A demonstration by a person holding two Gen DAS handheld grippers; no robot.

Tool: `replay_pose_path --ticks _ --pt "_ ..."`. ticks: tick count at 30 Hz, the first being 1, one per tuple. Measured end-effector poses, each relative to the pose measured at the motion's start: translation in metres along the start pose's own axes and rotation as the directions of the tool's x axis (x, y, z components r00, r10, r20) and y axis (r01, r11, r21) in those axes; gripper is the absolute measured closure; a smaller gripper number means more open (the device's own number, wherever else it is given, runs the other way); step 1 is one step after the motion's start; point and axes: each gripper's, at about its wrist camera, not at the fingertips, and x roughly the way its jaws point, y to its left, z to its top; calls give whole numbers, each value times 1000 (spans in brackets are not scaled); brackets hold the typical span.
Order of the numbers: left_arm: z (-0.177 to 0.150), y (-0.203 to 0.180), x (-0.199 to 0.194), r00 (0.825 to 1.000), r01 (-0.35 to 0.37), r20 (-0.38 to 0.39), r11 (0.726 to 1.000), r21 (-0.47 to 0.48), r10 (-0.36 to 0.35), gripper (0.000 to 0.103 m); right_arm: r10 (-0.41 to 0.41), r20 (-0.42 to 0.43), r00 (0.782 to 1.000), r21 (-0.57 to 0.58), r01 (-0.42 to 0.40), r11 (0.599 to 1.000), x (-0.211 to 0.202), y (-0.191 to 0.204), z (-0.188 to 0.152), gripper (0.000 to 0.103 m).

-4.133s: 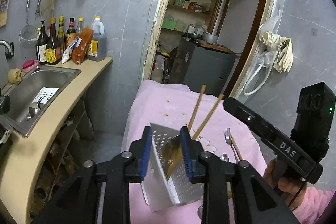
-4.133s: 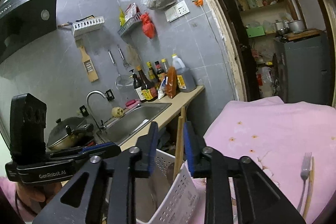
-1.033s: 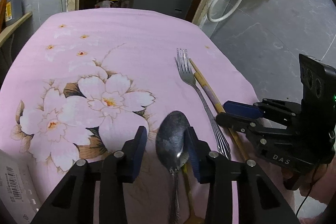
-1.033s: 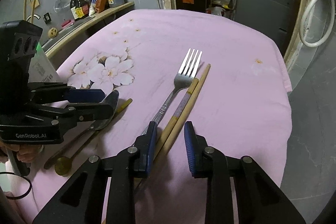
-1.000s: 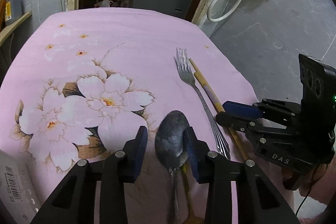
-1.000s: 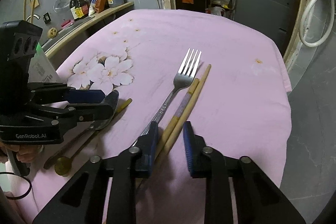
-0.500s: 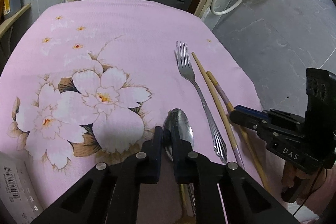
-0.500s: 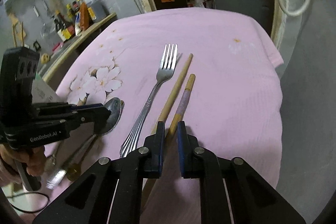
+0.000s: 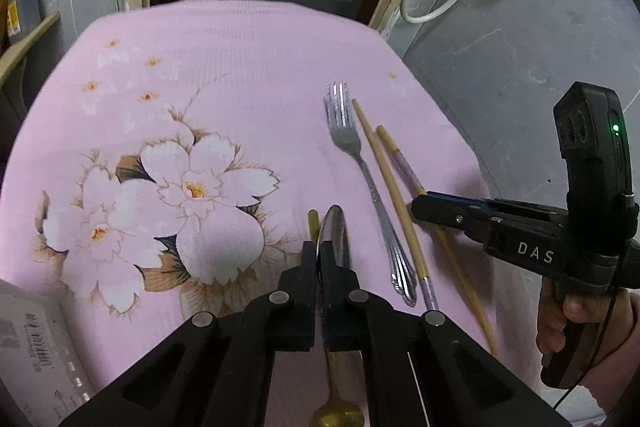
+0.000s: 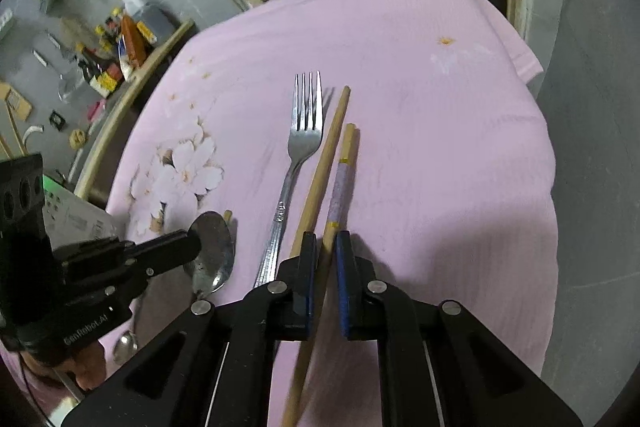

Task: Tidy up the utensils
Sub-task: 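Carry the spoon and chopstick to the white holder and open both tools inside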

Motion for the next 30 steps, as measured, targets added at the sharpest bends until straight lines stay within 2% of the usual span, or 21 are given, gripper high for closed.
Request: replay_pose_path --ticks 3,8,11,14,19,21,28,30 --pt "-2 -5 -7 1000 -16 17 1000 14 16 101 -5 44 999 -11 5 1000 -10 6 -7 97" --pt "-11 -8 -29 997 -39 71 999 30 37 101 55 149 987 -4 -55 998 -39 11 -10 97" --pt "-13 -14 -52 989 -58 135 997 44 52 101 114 236 965 2 -117 993 -59 18 -12 97" --pt "-9 -14 -77 978 -66 201 997 34 58 101 160 330 930 1 -170 985 -83 27 -12 97" --pt "3 -12 -131 938 -94 335 996 -9 91 101 218 469 856 -37 -228 973 -115 62 -1 97" --pt "10 -8 -156 916 -111 387 994 -13 108 101 239 498 834 -68 -237 969 -126 78 5 97" --pt "28 9 -227 855 -174 492 984 -26 164 101 344 562 752 -181 -295 938 -145 139 22 97" --pt "29 18 -249 828 -211 525 977 -35 198 101 379 575 725 -204 -321 925 -146 161 26 97"
